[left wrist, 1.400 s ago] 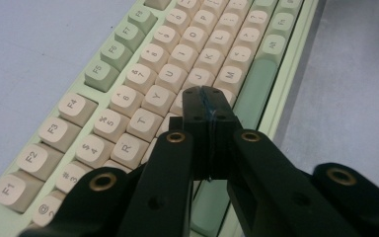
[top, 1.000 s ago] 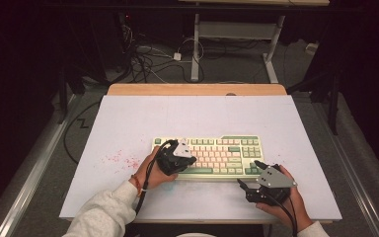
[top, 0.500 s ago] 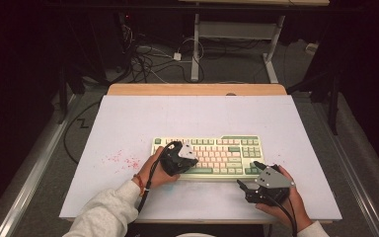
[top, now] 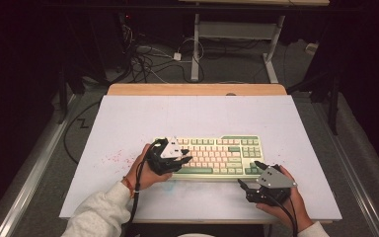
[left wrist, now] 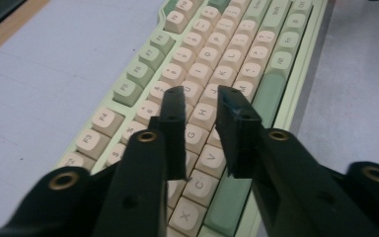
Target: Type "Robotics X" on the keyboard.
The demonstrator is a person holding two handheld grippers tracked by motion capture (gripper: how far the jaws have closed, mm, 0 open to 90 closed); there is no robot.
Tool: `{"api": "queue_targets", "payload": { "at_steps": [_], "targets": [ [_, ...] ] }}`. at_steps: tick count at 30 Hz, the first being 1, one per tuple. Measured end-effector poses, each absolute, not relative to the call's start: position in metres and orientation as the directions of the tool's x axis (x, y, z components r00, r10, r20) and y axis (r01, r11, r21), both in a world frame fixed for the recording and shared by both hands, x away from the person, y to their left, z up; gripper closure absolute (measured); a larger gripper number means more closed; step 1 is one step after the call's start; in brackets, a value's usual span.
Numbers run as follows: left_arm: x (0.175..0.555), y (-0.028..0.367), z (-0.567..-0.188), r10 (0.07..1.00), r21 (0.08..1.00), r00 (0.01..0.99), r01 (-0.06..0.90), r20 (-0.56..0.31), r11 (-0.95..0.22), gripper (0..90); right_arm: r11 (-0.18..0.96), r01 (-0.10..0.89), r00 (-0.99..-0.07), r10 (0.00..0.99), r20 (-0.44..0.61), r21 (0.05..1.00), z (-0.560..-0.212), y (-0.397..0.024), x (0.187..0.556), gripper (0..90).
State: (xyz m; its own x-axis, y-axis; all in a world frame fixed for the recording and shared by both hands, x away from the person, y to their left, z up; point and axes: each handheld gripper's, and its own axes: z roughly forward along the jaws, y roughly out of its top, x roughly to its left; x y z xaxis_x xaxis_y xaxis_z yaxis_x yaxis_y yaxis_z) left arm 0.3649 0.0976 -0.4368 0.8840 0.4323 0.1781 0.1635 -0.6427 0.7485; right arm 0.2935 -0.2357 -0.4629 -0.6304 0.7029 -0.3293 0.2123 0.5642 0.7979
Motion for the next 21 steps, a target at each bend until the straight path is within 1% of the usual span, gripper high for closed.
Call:
{"api": "queue_targets", "payload": {
  "at_steps": [1, 2, 4, 5, 6, 8, 9, 10, 13, 15, 16, 17, 18, 19, 21],
  "targets": [
    [0.363, 0.100, -0.436, 0.444, 0.751, 0.874, 0.155, 0.199, -0.642, 63.3, 0.565, 0.211, -0.631, 0.702, -0.330, 0.798, -0.463, -0.236, 0.294, 21.9],
    [0.361, 0.103, -0.435, 0.451, 0.754, 0.867, 0.149, 0.212, -0.640, 63.3, 0.565, 0.211, -0.631, 0.702, -0.330, 0.798, -0.463, -0.236, 0.294, 21.9],
    [0.357, 0.110, -0.435, 0.465, 0.768, 0.856, 0.137, 0.225, -0.625, 53.5, 0.564, 0.212, -0.632, 0.702, -0.328, 0.798, -0.463, -0.235, 0.294, 21.9],
    [0.355, 0.113, -0.435, 0.485, 0.777, 0.842, 0.137, 0.236, -0.615, 50.8, 0.566, 0.212, -0.633, 0.701, -0.330, 0.797, -0.463, -0.235, 0.294, 22.0],
    [0.353, 0.116, -0.435, 0.492, 0.782, 0.837, 0.134, 0.239, -0.609, 50.8, 0.566, 0.212, -0.633, 0.701, -0.330, 0.797, -0.463, -0.235, 0.294, 22.0],
    [0.348, 0.121, -0.436, 0.509, 0.786, 0.822, 0.131, 0.254, -0.604, 43.2, 0.569, 0.208, -0.634, 0.697, -0.334, 0.796, -0.463, -0.235, 0.294, 21.9],
    [0.347, 0.123, -0.437, 0.516, 0.784, 0.815, 0.132, 0.262, -0.606, 43.2, 0.569, 0.208, -0.634, 0.697, -0.334, 0.796, -0.463, -0.235, 0.294, 21.9],
    [0.345, 0.125, -0.438, 0.521, 0.783, 0.812, 0.134, 0.264, -0.607, 37.8, 0.569, 0.209, -0.634, 0.698, -0.333, 0.795, -0.463, -0.235, 0.294, 21.9],
    [0.341, 0.132, -0.440, 0.537, 0.788, 0.799, 0.137, 0.270, -0.600, 30.4, 0.569, 0.208, -0.635, 0.697, -0.332, 0.795, -0.463, -0.234, 0.294, 22.0],
    [0.337, 0.136, -0.441, 0.549, 0.791, 0.787, 0.135, 0.281, -0.597, 26.5, 0.566, 0.208, -0.635, 0.698, -0.330, 0.798, -0.462, -0.235, 0.294, 22.0],
    [0.336, 0.139, -0.442, 0.557, 0.795, 0.782, 0.137, 0.279, -0.591, 26.5, 0.566, 0.208, -0.635, 0.698, -0.330, 0.798, -0.462, -0.235, 0.294, 22.0],
    [0.335, 0.141, -0.443, 0.559, 0.796, 0.780, 0.137, 0.281, -0.590, 23.2, 0.566, 0.209, -0.636, 0.698, -0.329, 0.797, -0.462, -0.235, 0.294, 24.7],
    [0.334, 0.143, -0.444, 0.563, 0.794, 0.777, 0.140, 0.283, -0.592, 23.2, 0.566, 0.209, -0.636, 0.698, -0.329, 0.797, -0.462, -0.235, 0.294, 24.7],
    [0.333, 0.145, -0.445, 0.566, 0.790, 0.773, 0.144, 0.287, -0.596, 21.1, 0.566, 0.207, -0.639, 0.696, -0.328, 0.798, -0.462, -0.235, 0.294, 27.0],
    [0.332, 0.148, -0.448, 0.575, 0.789, 0.767, 0.153, 0.285, -0.595, 20.7, 0.567, 0.207, -0.641, 0.694, -0.327, 0.798, -0.462, -0.235, 0.294, 28.1]
  ]
}}
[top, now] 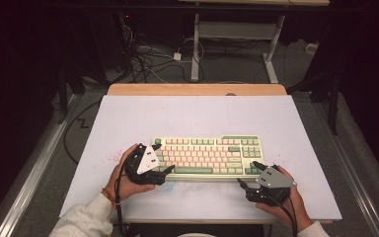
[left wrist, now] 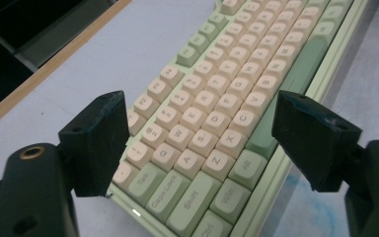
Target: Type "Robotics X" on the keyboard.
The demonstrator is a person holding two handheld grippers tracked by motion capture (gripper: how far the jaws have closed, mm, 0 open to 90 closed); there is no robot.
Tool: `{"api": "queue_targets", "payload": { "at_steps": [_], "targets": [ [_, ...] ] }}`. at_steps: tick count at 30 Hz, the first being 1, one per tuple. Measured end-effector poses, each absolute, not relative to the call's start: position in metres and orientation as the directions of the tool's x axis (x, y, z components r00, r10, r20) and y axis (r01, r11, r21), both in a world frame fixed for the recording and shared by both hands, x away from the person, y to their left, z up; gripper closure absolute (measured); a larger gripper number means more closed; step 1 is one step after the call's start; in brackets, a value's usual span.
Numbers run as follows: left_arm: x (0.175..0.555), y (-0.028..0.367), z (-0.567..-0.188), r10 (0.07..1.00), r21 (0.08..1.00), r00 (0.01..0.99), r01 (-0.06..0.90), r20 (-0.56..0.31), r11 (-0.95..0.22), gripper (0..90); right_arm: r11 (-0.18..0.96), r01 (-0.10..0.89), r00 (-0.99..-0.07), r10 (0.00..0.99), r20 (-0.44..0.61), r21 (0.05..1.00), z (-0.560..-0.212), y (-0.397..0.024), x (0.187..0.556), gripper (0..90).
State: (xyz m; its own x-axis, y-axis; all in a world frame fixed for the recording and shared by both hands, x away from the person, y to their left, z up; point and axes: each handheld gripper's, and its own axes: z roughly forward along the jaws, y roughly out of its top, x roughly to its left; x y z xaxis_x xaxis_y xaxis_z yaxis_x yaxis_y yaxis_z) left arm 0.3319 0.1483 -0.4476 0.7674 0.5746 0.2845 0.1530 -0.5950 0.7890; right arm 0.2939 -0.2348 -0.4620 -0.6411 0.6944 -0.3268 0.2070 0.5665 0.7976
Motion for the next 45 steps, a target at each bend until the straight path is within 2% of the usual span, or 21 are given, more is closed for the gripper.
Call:
{"api": "queue_targets", "payload": {
  "at_steps": [3, 5, 6, 8, 11, 19, 21, 31, 45],
  "targets": [
    [0.330, 0.154, -0.451, 0.582, 0.784, 0.760, 0.161, 0.289, -0.600, 18.7, 0.563, 0.209, -0.646, 0.693, -0.320, 0.799, -0.462, -0.235, 0.294, 32.5],
    [0.328, 0.158, -0.453, 0.585, 0.780, 0.758, 0.169, 0.288, -0.603, 18.3, 0.558, 0.212, -0.651, 0.693, -0.310, 0.802, -0.462, -0.235, 0.294, 37.5],
    [0.327, 0.160, -0.454, 0.587, 0.781, 0.755, 0.166, 0.293, -0.603, 17.5, 0.550, 0.216, -0.659, 0.692, -0.296, 0.807, -0.460, -0.236, 0.295, 42.9],
    [0.325, 0.164, -0.456, 0.592, 0.774, 0.753, 0.181, 0.288, -0.607, 17.5, 0.546, 0.217, -0.661, 0.692, -0.290, 0.809, -0.460, -0.236, 0.296, 44.8],
    [0.322, 0.170, -0.461, 0.599, 0.767, 0.748, 0.197, 0.285, -0.611, 17.5, 0.543, 0.220, -0.672, 0.687, -0.277, 0.811, -0.457, -0.236, 0.299, 53.3],
    [0.315, 0.182, -0.471, 0.614, 0.744, 0.738, 0.235, 0.282, -0.625, 17.4, 0.549, 0.251, -0.696, 0.674, -0.246, 0.797, -0.448, -0.233, 0.314, 84.0],
    [0.313, 0.184, -0.472, 0.615, 0.743, 0.739, 0.241, 0.277, -0.624, 17.4, 0.550, 0.259, -0.702, 0.671, -0.237, 0.794, -0.446, -0.230, 0.318, 88.2],
    [0.308, 0.190, -0.477, 0.612, 0.723, 0.742, 0.261, 0.272, -0.639, 17.4, 0.575, 0.258, -0.742, 0.633, -0.222, 0.777, -0.441, -0.202, 0.343, 90.0],
    [0.309, 0.188, -0.479, 0.611, 0.719, 0.742, 0.263, 0.276, -0.644, 17.5, 0.639, 0.262, -0.770, 0.591, -0.243, 0.723, -0.451, -0.154, 0.383, 90.0]
  ]
}}
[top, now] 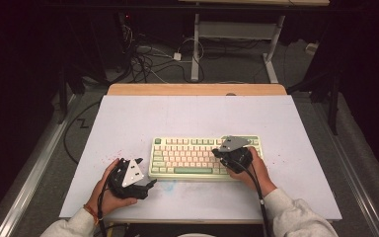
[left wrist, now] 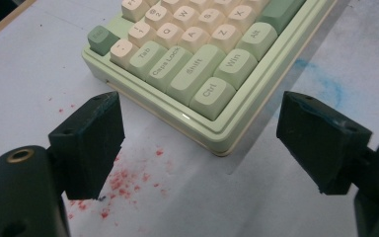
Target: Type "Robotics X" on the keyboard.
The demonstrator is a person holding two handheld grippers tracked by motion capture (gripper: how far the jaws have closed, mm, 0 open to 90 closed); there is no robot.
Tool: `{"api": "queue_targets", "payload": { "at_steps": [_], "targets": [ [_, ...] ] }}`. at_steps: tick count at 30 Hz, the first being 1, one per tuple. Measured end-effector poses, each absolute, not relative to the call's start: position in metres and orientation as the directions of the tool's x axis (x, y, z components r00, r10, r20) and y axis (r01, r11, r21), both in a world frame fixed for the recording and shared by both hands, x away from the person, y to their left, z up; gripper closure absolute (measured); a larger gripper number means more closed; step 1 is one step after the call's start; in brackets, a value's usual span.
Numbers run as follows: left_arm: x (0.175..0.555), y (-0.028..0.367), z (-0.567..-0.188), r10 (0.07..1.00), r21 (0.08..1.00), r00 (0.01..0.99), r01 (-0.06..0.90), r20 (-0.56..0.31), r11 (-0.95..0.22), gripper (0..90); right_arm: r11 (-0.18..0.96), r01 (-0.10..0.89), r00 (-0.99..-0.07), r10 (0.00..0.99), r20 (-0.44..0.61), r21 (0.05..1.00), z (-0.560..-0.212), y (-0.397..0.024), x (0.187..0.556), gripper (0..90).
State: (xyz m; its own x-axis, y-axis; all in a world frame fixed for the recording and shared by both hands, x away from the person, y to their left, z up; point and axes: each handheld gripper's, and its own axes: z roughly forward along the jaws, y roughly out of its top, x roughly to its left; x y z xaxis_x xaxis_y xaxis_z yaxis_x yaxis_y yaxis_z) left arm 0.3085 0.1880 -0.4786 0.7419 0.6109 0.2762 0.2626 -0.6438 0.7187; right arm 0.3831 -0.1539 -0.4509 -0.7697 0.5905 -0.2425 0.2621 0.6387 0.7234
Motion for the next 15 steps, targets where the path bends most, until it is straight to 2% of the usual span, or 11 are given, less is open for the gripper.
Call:
{"api": "queue_targets", "payload": {
  "at_steps": [15],
  "targets": [
    [0.3093, 0.1861, -0.4797, 0.603, 0.712, 0.749, 0.263, 0.275, -0.651, 17.6, 0.645, 0.284, -0.767, 0.597, -0.235, 0.710, -0.4564, -0.1430, 0.3936, 89.9]
  ]
}}
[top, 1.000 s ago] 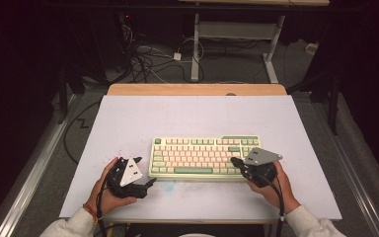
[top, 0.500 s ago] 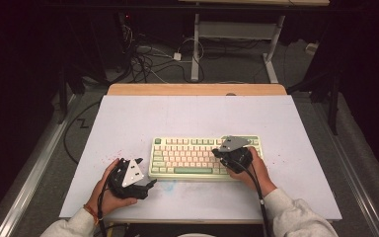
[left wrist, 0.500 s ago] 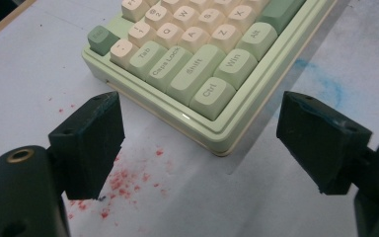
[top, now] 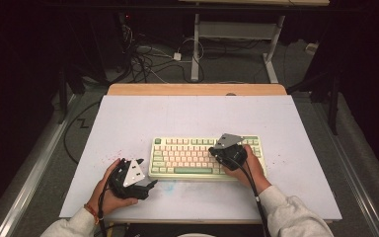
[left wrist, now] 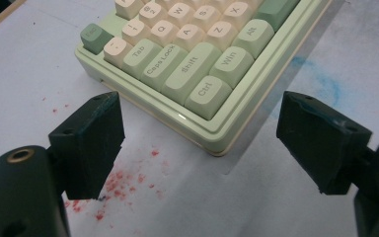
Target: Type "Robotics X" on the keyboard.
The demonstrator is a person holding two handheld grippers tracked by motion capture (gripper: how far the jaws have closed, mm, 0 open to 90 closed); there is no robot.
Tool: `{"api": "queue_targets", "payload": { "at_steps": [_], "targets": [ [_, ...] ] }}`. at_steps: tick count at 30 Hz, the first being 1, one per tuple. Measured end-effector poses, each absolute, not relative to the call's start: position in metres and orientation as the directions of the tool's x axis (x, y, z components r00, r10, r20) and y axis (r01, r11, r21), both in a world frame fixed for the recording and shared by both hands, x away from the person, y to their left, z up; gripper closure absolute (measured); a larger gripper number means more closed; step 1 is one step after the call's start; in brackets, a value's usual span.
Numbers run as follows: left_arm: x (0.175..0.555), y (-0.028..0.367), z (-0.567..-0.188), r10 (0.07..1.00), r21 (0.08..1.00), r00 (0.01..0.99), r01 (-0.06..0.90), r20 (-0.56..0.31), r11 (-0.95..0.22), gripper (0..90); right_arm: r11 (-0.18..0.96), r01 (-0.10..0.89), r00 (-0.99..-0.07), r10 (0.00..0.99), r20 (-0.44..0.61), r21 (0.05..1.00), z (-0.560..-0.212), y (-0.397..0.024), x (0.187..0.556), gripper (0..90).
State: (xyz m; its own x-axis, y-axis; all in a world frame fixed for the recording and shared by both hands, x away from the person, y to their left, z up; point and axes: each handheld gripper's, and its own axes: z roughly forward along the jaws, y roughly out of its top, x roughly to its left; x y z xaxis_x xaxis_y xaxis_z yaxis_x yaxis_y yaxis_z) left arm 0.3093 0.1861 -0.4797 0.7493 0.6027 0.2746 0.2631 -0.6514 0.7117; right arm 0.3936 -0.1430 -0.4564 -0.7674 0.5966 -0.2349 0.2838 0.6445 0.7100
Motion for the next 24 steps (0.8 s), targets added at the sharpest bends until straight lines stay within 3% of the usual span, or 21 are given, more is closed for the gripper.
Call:
{"api": "queue_targets", "payload": {
  "at_steps": [8, 16, 20, 24],
  "targets": [
    [0.309, 0.186, -0.480, 0.599, 0.706, 0.752, 0.265, 0.275, -0.657, 17.8, 0.670, 0.286, -0.773, 0.584, -0.249, 0.685, -0.459, -0.139, 0.394, 89.9],
    [0.309, 0.187, -0.479, 0.603, 0.708, 0.749, 0.266, 0.275, -0.654, 18.2, 0.625, 0.261, -0.773, 0.592, -0.228, 0.736, -0.449, -0.148, 0.386, 86.7],
    [0.308, 0.187, -0.479, 0.604, 0.710, 0.748, 0.266, 0.275, -0.652, 19.4, 0.597, 0.233, -0.772, 0.594, -0.228, 0.768, -0.443, -0.156, 0.379, 80.4],
    [0.308, 0.187, -0.478, 0.607, 0.714, 0.746, 0.266, 0.273, -0.648, 21.2, 0.575, 0.208, -0.766, 0.599, -0.233, 0.792, -0.439, -0.165, 0.370, 68.6]
  ]
}}
